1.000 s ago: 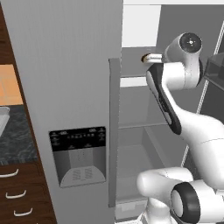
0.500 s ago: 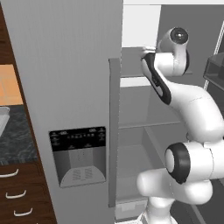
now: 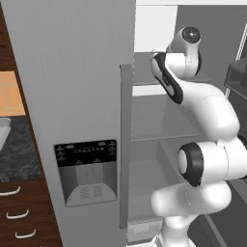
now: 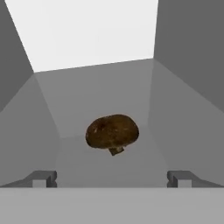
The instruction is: Place one mushroom and one chicken drumstick in each tupperware on the nearby counter, to pack two identical lunches.
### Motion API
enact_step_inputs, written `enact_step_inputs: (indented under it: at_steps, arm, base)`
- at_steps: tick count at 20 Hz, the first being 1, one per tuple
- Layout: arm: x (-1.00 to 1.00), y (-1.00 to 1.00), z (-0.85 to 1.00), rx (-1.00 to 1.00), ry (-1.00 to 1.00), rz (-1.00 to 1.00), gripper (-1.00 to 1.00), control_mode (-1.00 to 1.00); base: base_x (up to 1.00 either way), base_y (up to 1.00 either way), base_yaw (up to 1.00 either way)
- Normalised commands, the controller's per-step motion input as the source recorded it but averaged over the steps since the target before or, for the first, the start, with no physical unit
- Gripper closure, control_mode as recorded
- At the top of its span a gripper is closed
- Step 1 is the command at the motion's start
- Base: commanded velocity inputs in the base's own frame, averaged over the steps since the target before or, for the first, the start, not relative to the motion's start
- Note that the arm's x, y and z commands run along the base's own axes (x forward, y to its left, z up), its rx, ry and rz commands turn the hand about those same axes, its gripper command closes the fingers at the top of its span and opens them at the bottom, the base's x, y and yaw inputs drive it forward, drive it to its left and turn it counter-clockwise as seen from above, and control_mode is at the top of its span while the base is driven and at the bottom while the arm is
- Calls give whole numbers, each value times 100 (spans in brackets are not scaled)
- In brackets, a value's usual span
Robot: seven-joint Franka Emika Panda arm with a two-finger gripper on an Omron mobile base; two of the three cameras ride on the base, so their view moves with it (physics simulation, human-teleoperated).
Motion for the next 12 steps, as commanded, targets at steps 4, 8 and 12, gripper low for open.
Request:
enact_step_inputs:
  at_steps: [4, 8, 12]
  arm:
    - [46, -6, -22, 0, 3, 0, -100, -100]
    - [35, 0, -24, 0, 9, 0, -100, -100]
    - [39, 0, -25, -1, 9, 0, -100, -100]
  base:
    - [0, 0, 0]
    - [0, 0, 0]
    - [0, 0, 0]
